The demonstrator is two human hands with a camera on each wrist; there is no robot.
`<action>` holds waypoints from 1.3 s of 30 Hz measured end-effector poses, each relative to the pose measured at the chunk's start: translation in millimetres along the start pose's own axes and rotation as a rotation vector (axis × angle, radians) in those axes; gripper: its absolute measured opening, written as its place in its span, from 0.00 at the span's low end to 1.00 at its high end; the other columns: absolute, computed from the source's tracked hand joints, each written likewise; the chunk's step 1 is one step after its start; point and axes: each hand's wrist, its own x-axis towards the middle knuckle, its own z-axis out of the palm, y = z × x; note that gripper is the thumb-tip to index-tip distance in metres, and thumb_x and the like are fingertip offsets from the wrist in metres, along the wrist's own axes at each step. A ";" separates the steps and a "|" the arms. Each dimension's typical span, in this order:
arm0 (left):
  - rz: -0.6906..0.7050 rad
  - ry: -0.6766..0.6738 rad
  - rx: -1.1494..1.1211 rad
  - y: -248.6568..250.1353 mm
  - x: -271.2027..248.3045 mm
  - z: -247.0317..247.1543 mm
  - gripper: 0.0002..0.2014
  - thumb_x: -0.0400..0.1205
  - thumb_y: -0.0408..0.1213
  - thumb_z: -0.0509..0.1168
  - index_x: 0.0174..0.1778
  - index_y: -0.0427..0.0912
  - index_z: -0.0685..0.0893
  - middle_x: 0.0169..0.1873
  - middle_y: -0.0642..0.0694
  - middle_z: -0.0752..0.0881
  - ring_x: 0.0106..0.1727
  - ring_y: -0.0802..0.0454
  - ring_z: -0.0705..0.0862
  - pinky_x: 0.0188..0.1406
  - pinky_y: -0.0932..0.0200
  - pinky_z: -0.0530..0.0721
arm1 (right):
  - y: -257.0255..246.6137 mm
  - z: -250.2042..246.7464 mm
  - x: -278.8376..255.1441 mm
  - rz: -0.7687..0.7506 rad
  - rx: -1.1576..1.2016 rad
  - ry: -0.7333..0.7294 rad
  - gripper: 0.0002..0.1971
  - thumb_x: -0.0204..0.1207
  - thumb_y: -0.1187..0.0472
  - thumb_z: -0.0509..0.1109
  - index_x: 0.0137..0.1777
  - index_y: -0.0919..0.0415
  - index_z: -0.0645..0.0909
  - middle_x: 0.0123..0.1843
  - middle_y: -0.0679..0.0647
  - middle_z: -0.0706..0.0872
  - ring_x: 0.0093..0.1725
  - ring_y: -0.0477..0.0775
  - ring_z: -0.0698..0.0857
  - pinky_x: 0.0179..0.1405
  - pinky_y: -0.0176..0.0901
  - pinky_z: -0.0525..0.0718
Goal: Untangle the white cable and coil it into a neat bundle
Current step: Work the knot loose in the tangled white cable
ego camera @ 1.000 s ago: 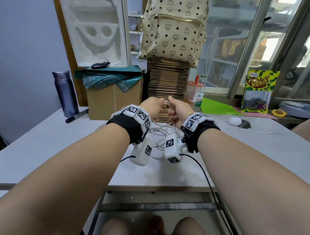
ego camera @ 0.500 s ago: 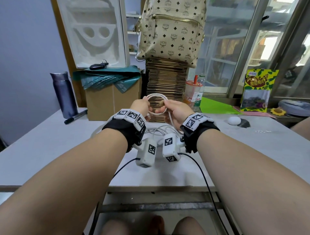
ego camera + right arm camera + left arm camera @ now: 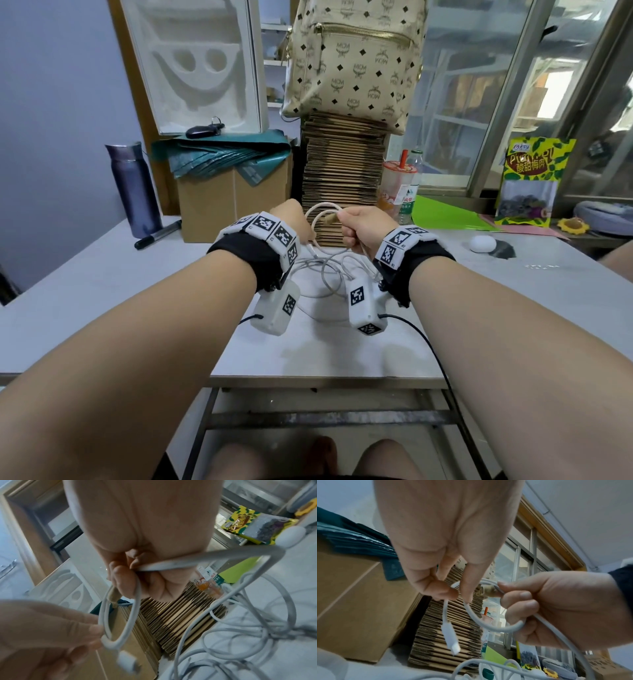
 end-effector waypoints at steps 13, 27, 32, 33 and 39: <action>0.195 -0.118 0.169 -1.3 -4.9 -6.8 0.09 0.83 0.39 0.63 0.51 0.40 0.87 0.39 0.47 0.87 0.42 0.51 0.83 0.35 0.60 0.77 | 2.4 4.5 -1.3 -0.007 -0.290 -0.051 0.10 0.84 0.61 0.60 0.43 0.57 0.81 0.20 0.47 0.77 0.20 0.44 0.76 0.20 0.33 0.63; -0.018 -0.178 -0.489 -22.0 11.9 1.7 0.09 0.82 0.32 0.65 0.36 0.38 0.77 0.10 0.59 0.80 0.40 0.46 0.87 0.49 0.53 0.90 | -0.5 -6.3 -11.4 0.030 -0.186 0.048 0.13 0.82 0.52 0.64 0.40 0.59 0.81 0.31 0.52 0.85 0.21 0.43 0.79 0.15 0.29 0.70; -0.107 -0.146 -0.747 -24.6 15.8 2.0 0.06 0.82 0.27 0.64 0.40 0.36 0.76 0.11 0.56 0.82 0.28 0.56 0.87 0.42 0.59 0.90 | 6.4 -5.4 -9.3 0.129 -0.212 0.106 0.24 0.78 0.33 0.57 0.45 0.54 0.80 0.36 0.52 0.89 0.29 0.48 0.83 0.25 0.34 0.70; -0.116 -0.132 -0.775 -24.4 16.0 2.0 0.06 0.82 0.26 0.64 0.40 0.36 0.75 0.11 0.56 0.82 0.24 0.59 0.86 0.38 0.62 0.90 | 6.0 -4.3 -10.2 0.141 -0.223 0.102 0.26 0.77 0.32 0.56 0.47 0.56 0.80 0.36 0.52 0.89 0.30 0.48 0.83 0.25 0.34 0.70; -0.210 -0.041 -0.960 -26.4 18.0 -2.8 0.06 0.84 0.28 0.61 0.40 0.37 0.74 0.09 0.57 0.80 0.17 0.65 0.83 0.29 0.69 0.86 | 8.0 -6.4 -15.4 0.167 -0.560 -0.106 0.29 0.77 0.36 0.60 0.56 0.62 0.86 0.36 0.52 0.83 0.35 0.48 0.84 0.36 0.33 0.80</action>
